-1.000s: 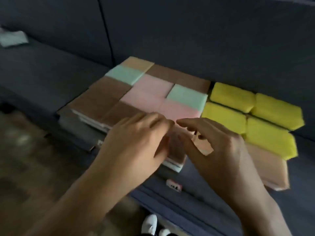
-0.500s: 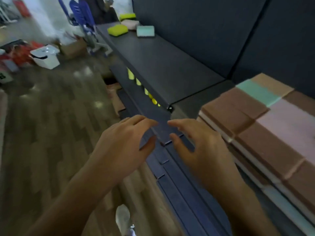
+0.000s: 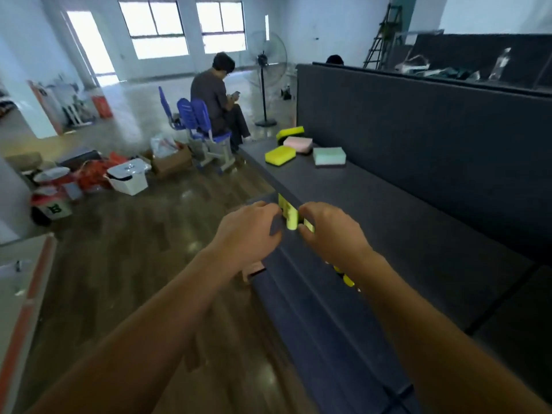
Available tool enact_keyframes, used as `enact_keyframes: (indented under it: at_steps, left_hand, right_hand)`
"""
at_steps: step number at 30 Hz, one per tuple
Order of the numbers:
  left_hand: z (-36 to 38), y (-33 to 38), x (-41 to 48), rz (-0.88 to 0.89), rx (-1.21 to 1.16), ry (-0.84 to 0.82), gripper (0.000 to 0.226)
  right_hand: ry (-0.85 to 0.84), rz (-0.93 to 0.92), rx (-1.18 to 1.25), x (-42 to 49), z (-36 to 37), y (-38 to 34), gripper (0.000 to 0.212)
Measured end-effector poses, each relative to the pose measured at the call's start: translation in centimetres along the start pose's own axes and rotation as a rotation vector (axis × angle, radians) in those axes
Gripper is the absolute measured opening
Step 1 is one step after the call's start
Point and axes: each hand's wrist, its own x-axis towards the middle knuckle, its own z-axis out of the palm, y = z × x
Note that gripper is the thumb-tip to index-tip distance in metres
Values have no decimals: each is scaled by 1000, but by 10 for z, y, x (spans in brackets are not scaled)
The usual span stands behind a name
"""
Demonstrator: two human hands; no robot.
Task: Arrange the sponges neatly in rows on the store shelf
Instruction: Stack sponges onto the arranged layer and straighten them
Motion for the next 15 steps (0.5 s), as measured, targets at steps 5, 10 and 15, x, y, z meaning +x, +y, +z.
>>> enact_keyframes:
  at_steps: [5,10,15]
  left_hand:
    - [19,-37,76,-21,-66,20,32]
    - [47,-66,154,-22,-39,-36,32]
    - [66,-86,243,-17,-15,-94,40]
  right_hand:
    - [-30,32,-51,82,22,13,32]
    - [-9,43,-46,167,39,42,42]
    - [-24,50,-48,248,48,73,45]
